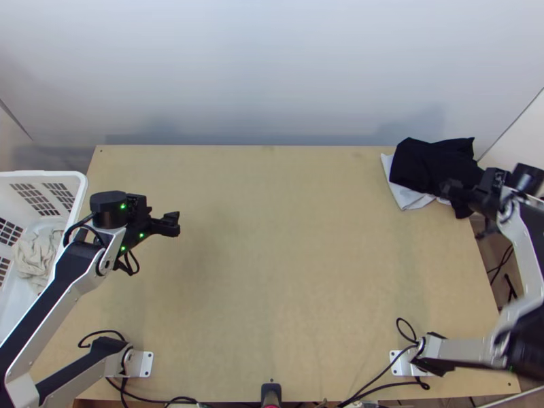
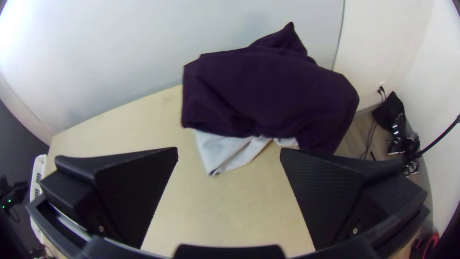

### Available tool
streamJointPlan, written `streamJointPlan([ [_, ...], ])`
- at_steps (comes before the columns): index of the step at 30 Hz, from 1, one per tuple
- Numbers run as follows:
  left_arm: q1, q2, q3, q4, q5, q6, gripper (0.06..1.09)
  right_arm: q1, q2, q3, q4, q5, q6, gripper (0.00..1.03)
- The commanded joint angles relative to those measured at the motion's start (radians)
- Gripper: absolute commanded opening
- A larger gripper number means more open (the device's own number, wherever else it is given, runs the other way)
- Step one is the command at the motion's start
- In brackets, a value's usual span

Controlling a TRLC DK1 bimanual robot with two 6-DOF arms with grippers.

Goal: Fold the t-shirt

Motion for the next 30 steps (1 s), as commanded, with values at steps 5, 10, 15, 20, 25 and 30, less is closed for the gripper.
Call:
streamJointPlan([
  [5,0.145,-0.052,-0.001,0.008,-0.002,-0.053,1.04,0.052,-0.537,-0.301,-0.045,-0.145,0.113,0.99],
  [10,0.21,-0.147,-0.069,0.077,-0.002,-0.053,1.04,0.141,-0.735,-0.471,0.099,-0.131,0.148,0.99],
  [15,0.187,-0.237,-0.207,0.161,-0.002,-0.002,1.04,0.245,-0.841,-0.643,0.263,-0.117,0.11,0.99],
  [20,0.193,-0.317,-0.337,0.221,-0.003,0.003,1.04,0.311,-0.926,-0.818,0.477,-0.117,0.09,0.98],
  [25,0.19,-0.412,-0.55,0.359,-0.003,0.042,1.04,0.437,-0.963,-0.954,0.687,-0.048,0.098,0.93],
  [30,0.194,-0.558,-0.717,0.48,-0.003,0.062,1.04,0.563,-1.048,-1.045,0.784,0.091,0.089,0.93],
])
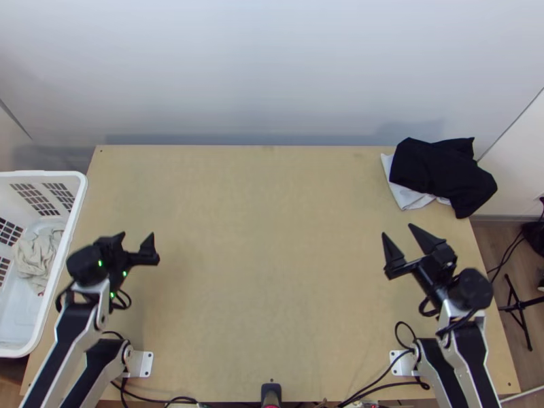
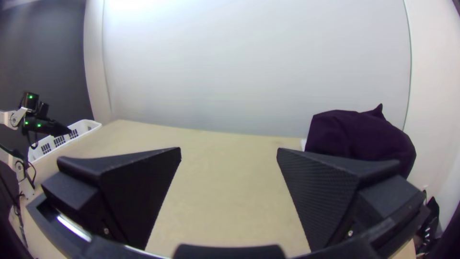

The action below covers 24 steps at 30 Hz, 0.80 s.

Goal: Fold the t-shirt

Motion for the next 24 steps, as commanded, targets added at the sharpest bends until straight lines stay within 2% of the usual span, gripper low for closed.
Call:
streamJointPlan([
  [1,0.018,-0.226,-0.253,0.164,0.001,0.027,1.04,0.139,-0.097,-0.162,0.165,0.114,-0.007,0.93],
  [4,0.042,-0.485,-0.333,0.152,0.003,0.026,1.04,0.137,-0.157,-0.208,0.164,0.139,-0.015,0.93],
  [6,0.031,-0.689,-0.358,0.036,0.003,0.027,1.04,0.13,-0.259,-0.239,0.107,0.166,-0.016,0.93],
  [8,0.044,-0.678,-0.358,0.062,0.003,0.027,1.04,0.11,-0.397,-0.239,-0.033,0.186,-0.018,0.94],
  [9,0.053,-0.683,-0.359,0.057,0.003,0.026,1.04,0.104,-0.47,-0.239,-0.088,0.188,-0.021,1.0],
  [11,0.041,-0.675,-0.358,0.043,0.003,0.026,1.04,0.101,-0.458,-0.237,-0.12,0.188,-0.049,0.99],
  [13,0.031,-0.678,-0.358,0.04,0.003,0.012,1.04,0.098,-0.421,-0.237,-0.12,0.189,-0.087,0.99],
  [24,0.045,-0.68,-0.358,0.04,0.001,0.012,1.04,0.099,-0.467,-0.237,-0.122,0.203,-0.087,0.99],
])
